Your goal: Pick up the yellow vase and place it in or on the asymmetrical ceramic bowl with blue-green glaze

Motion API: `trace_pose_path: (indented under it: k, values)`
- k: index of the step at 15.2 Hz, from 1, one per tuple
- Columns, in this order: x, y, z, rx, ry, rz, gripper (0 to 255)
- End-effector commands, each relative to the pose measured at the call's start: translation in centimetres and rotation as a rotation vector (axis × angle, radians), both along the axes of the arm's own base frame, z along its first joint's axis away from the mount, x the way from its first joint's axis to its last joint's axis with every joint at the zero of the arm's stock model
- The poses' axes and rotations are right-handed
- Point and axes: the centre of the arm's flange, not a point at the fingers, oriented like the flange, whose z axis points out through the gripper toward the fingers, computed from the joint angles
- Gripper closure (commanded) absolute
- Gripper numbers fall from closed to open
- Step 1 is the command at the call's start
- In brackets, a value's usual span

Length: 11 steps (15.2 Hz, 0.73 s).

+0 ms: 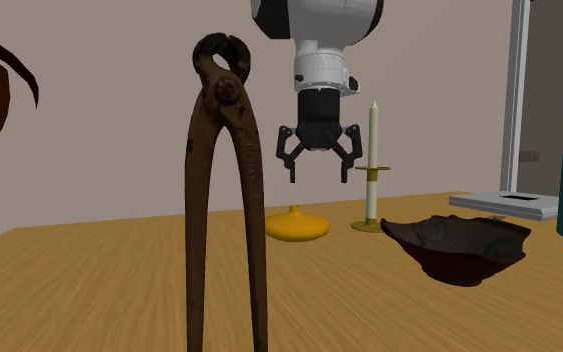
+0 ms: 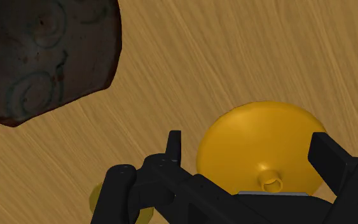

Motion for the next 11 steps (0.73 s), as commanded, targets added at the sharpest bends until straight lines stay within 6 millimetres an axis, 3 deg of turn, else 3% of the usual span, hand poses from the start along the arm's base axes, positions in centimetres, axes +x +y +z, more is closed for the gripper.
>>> trace_pose_path:
  k: [1,7,11]
  values:
    - [2.3,1.3,-0.6,-0.006,-0.010,0.001,0]
    - [8.8,4.7,-1.7,-0.023,-0.038,0.007,0]
    - [8.9,4.6,-3.8,-0.023,-0.038,0.007,0]
